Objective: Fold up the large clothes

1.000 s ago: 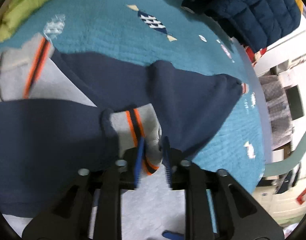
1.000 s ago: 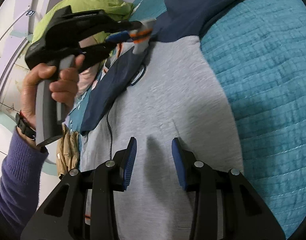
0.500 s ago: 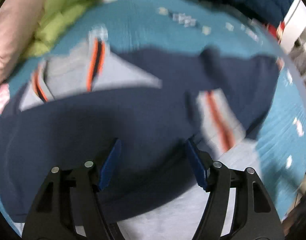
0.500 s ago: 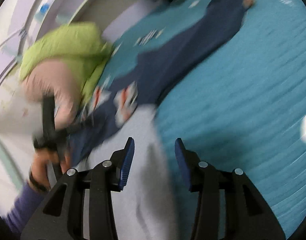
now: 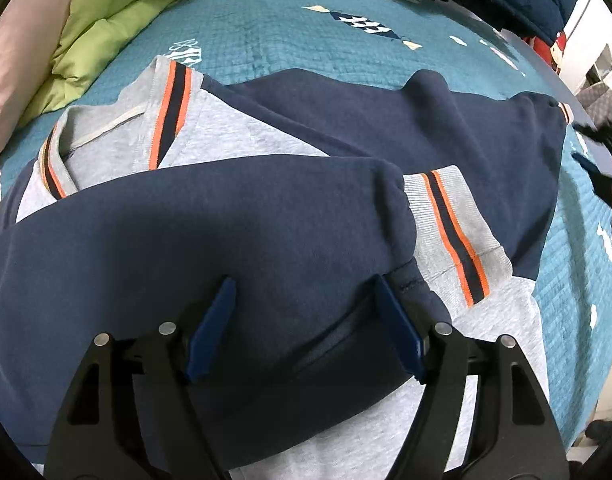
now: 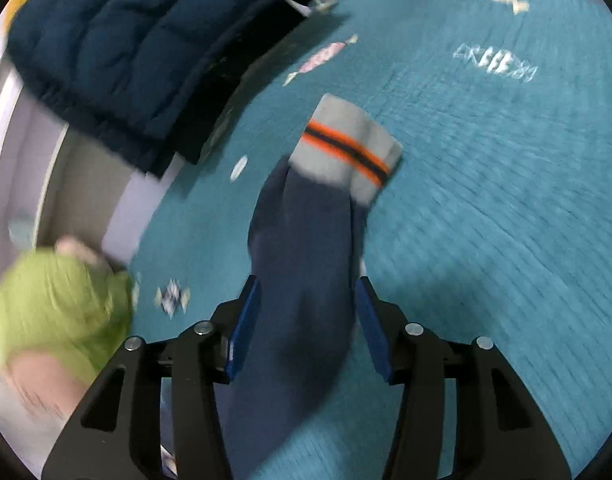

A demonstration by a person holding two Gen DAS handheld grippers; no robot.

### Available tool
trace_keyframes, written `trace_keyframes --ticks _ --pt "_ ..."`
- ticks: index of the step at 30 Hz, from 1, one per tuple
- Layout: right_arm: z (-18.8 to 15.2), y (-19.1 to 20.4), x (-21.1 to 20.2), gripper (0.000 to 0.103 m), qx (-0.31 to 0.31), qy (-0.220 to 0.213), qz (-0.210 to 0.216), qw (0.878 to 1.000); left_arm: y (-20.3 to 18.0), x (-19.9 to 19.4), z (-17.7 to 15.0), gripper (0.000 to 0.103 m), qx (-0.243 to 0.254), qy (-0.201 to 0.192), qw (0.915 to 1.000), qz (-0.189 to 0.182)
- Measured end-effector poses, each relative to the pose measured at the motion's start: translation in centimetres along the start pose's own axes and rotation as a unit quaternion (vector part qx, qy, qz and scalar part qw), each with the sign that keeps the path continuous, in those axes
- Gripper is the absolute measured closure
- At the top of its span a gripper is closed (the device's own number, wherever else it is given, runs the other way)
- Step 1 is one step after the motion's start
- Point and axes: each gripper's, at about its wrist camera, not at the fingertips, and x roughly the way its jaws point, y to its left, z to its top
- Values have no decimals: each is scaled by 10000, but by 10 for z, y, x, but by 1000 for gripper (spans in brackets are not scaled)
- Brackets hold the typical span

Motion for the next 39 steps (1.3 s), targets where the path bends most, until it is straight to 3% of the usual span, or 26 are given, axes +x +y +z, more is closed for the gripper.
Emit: trace_keyframes --ticks 3,6,8,10,11,14,16,20,23,26,29,34,36,39 --pt "20 -7 20 51 232 -23 -193 9995 1 -1 -1 31 11 5 10000 -51" --pt "30 -10 47 49 384 228 -284 9986 3 -2 -2 31 31 -19 10000 -79" --pt "32 -7 64 52 167 496 -219 9984 3 -2 -3 31 32 -52 9999 -99" --pt "30 3 62 95 -362 439 -242 9981 3 -2 -4 30 42 -105 9999 -111" --pt "29 5 60 95 -403 466 -164 9980 3 -2 -5 30 52 -129 9998 -105" --pt "23 23 27 95 -930 -186 -531 9941 2 -3 -4 29 28 -146 9998 -134" --pt "13 55 4 96 -1739 -541 -818 9799 6 -7 0 28 -88 -161 9994 -285" --pt "-15 127 -47 95 -2631 -965 -348 9593 20 -31 8 29 -486 -339 9940 -918" --pt "-55 200 -75 95 -3412 -990 46 9348 38 -73 7 29 -702 -650 9887 -1153" --pt "-118 273 -95 95 -4374 -969 334 8934 71 -117 2 29 -798 -913 9898 -749" --pt "-182 325 -89 95 -4865 -737 580 8687 122 -154 -13 28 -1208 -1061 9864 -336" --pt "-303 369 -52 95 -5417 -151 633 8380 190 -183 -49 28 -1612 -869 9828 232" --pt "-351 374 -37 95 -5603 -38 503 8267 207 -192 -61 28 -1728 -868 9803 400" --pt "-426 376 -11 95 -5762 522 441 8145 234 -206 -85 28 -1849 -959 9768 504"
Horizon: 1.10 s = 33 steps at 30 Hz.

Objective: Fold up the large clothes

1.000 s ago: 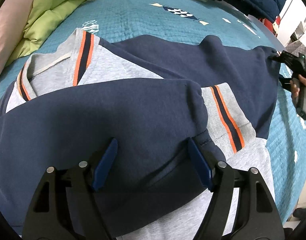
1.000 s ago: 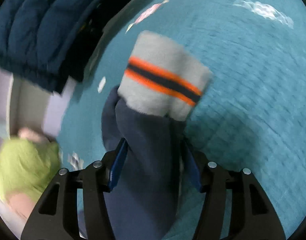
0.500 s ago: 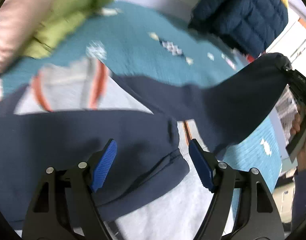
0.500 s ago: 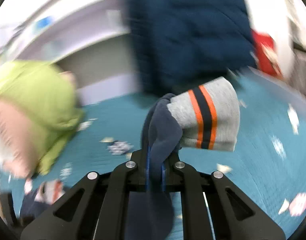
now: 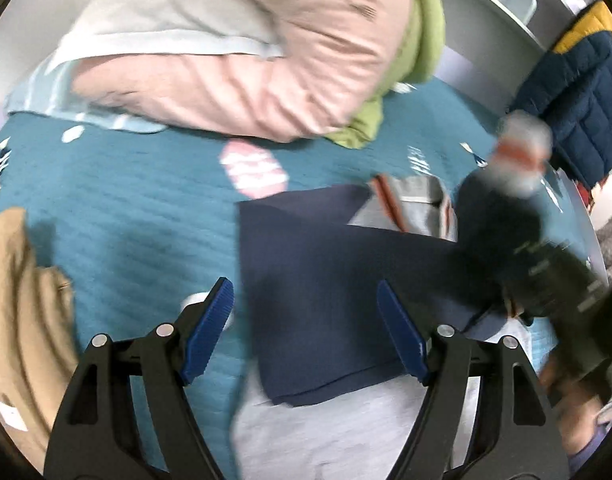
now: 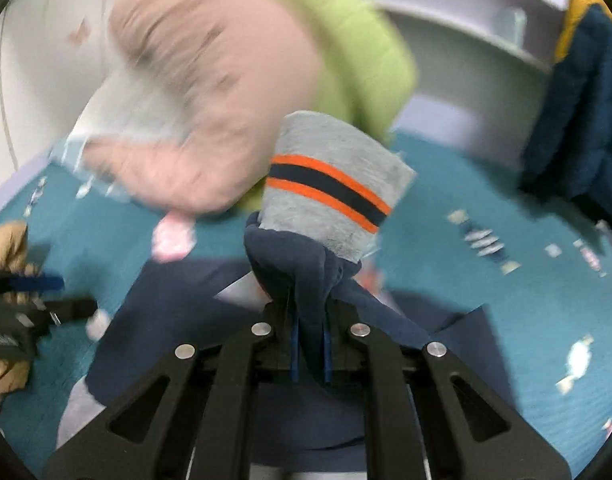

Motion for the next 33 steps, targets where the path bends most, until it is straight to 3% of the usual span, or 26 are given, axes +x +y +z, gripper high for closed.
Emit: trace_keyframes --ticks 5,10,14,16,21,24,29,33 --pt "-26 68 45 94 -359 477 -2 9982 36 -3 -12 28 -133 12 9996 247" --pt "-43 80 64 84 7 885 383 9953 57 5 -15 27 -288 50 9990 345" --pt "-43 74 49 80 310 803 729 9936 65 7 -15 26 -608 50 9975 364" --pt "-43 68 40 63 511 847 1012 9899 63 9 -14 26 -644 69 9972 385" --pt "-42 47 22 32 927 814 1232 9847 44 12 -12 24 -531 39 9982 272" --pt "-47 42 19 24 788 838 1364 9840 33 15 -9 24 -613 42 9978 256" --pt "-54 56 2 14 -25 424 1043 9936 15 19 -3 24 -515 117 9983 240" --pt "-59 46 -9 14 334 346 1376 9893 12 27 0 24 -688 250 9973 17"
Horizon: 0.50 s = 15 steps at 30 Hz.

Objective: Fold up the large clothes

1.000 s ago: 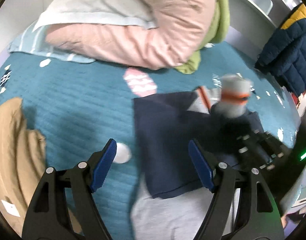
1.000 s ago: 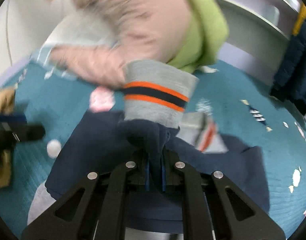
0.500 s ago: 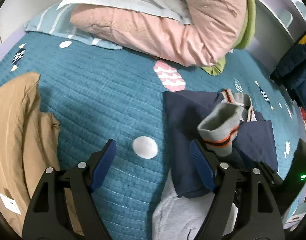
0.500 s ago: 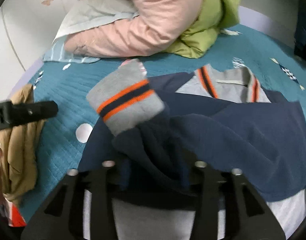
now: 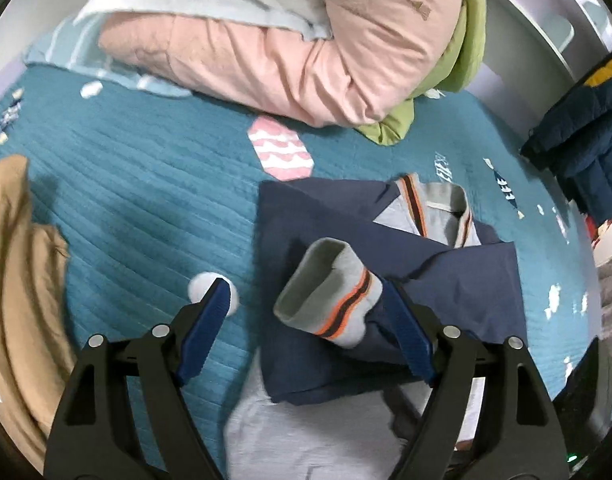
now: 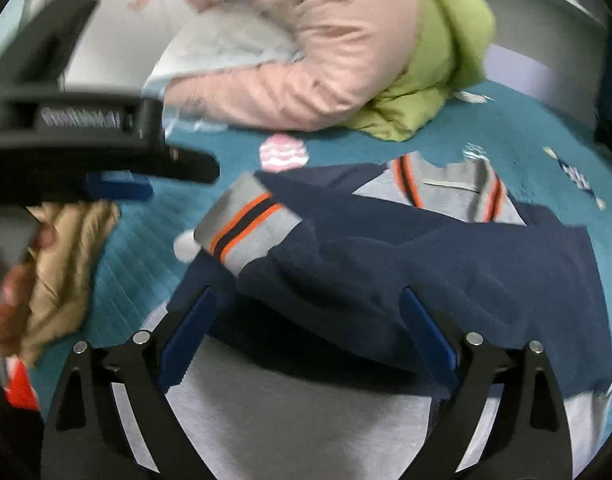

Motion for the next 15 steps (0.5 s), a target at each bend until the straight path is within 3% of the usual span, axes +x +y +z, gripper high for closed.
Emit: trace_keyframes --ticks 2,5,11,13,14,15 --pt "-3 -22 -13 14 412 -92 125 9990 -8 12 4 23 130 206 9997 35" --pt "-9 -58 -30 14 693 -112 -30 9975 -22 32 7 21 417 420 9981 184" --pt "-19 -133 -57 14 1036 -39 -608 9927 -25 57 12 22 82 691 9974 -177" --pt "-20 -156 -63 14 1232 -30 -737 9896 -30 62 10 45 178 896 9951 -386" --pt "-21 -165 -65 14 1334 -31 -766 9881 -32 64 9 63 274 954 9945 -347" --pt "-21 -175 -68 14 1426 -35 -799 9865 -36 66 8 75 469 1053 9930 -267"
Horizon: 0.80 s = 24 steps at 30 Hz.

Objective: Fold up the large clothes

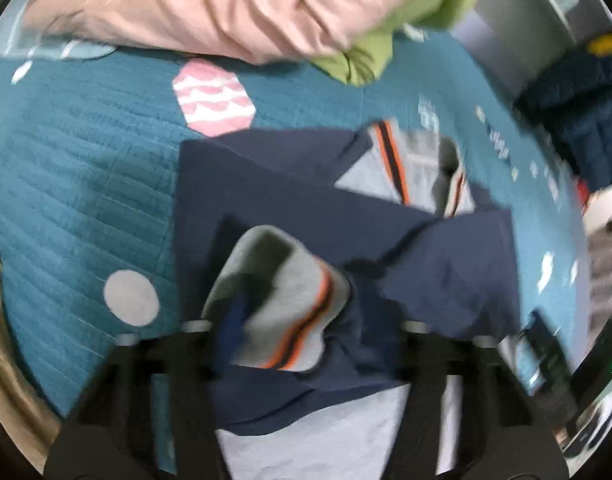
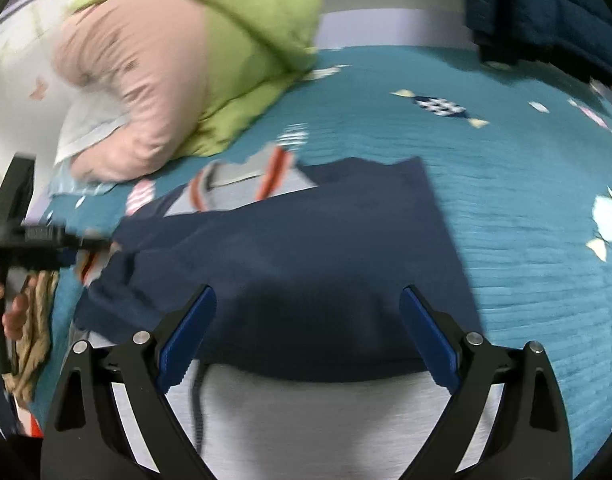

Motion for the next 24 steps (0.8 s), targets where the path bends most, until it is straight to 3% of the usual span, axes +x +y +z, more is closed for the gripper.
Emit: trace_keyframes --ticks 1,4,6,9,10,13,17,18,20,22,24 --pt "1 -6 -1 14 56 -13 -5 10000 -2 3 -1 97 115 157 9998 -49" --pt "6 -22 1 14 196 53 56 9998 -11 0 -1 97 540 29 9985 45" --pt "8 -31 2 14 276 63 33 9996 -15 -19 1 97 646 -466 9968 -48" --pt "11 -43 -1 14 446 -14 70 9990 -25 -68 -6 97 1138 -1500 9794 -727" --pt "12 -47 -2 14 514 -47 110 9986 -27 -76 -11 97 1329 -1603 9746 -825" --pt "9 -56 4 17 632 90 122 9979 -13 -55 -21 97 1303 -1173 9831 -532" --pt "-6 -76 26 43 922 666 130 9934 33 -7 -50 96 753 -413 9960 -237" --pt "-8 -79 28 54 911 708 118 9932 40 0 -55 95 598 -335 9973 -269" --pt "-11 -85 32 63 843 825 20 9930 48 5 -58 92 330 -400 9977 -430" --pt "-10 -91 33 67 892 920 57 9917 52 3 -55 91 46 -349 9979 -537" --pt "-5 -93 30 68 958 978 80 9906 50 -5 -52 78 -21 -372 9984 -415"
